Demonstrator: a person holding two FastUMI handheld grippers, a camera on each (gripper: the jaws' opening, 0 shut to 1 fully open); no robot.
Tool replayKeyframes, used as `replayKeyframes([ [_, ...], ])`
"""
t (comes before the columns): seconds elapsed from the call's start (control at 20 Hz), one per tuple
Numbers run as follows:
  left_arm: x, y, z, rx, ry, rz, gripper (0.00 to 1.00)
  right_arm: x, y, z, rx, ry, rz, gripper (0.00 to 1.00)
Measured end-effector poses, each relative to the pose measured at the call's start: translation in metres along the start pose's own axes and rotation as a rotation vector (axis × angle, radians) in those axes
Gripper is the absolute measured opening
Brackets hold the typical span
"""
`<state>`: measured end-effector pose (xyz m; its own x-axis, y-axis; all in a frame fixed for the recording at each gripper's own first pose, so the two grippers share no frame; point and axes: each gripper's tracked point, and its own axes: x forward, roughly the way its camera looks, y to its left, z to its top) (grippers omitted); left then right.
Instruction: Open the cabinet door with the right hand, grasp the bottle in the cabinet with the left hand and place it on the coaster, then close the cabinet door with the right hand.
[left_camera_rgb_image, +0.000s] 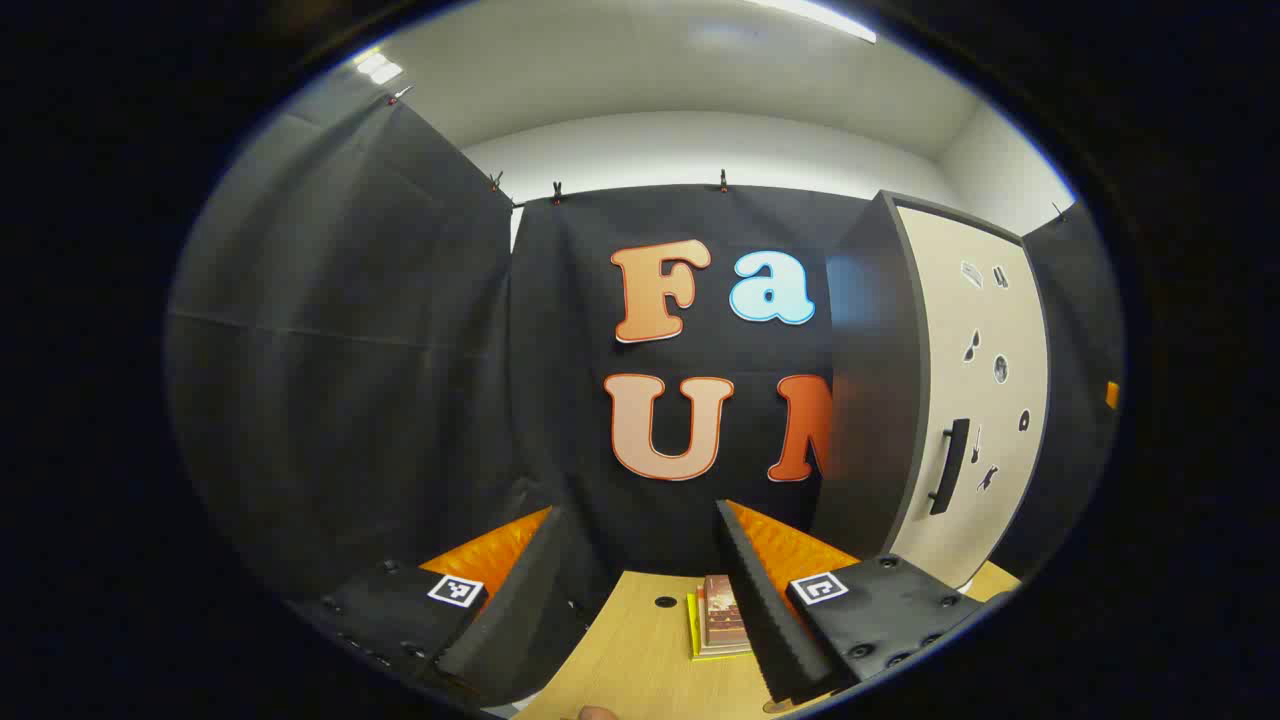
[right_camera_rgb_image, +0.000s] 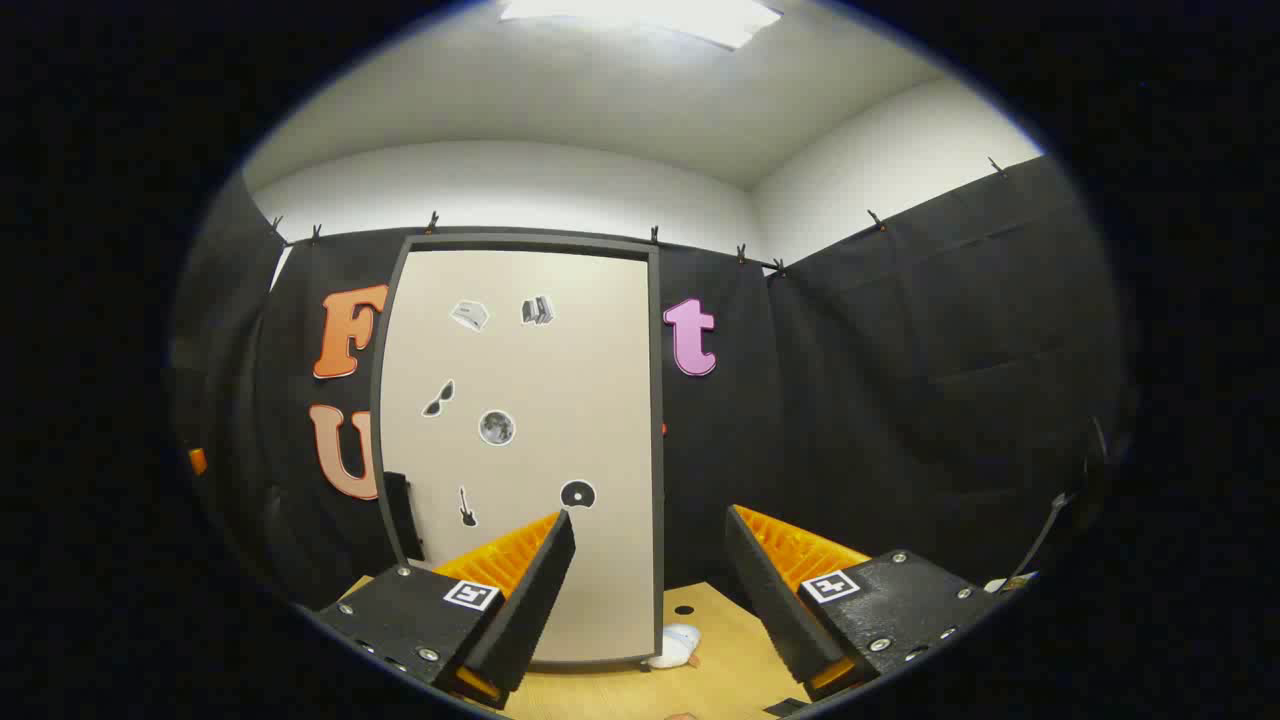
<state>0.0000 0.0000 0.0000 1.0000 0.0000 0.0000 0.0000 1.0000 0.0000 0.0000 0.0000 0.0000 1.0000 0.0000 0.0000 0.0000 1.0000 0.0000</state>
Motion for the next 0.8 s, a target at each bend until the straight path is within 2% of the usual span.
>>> replayKeyframes([
  [0.25,-0.001,0.005,0.019,0.045,-0.048,0.011,0.96,0.001,0.009,-0.009,0.006,0.025,0.02,0.94],
  [0.3,0.0,0.007,0.019,0.05,-0.049,0.013,0.94,0.001,0.01,-0.011,0.007,0.032,0.022,0.94],
  [0.8,0.003,0.006,-0.001,0.033,-0.01,0.016,0.96,-0.006,0.02,-0.032,-0.022,0.093,0.031,0.94],
])
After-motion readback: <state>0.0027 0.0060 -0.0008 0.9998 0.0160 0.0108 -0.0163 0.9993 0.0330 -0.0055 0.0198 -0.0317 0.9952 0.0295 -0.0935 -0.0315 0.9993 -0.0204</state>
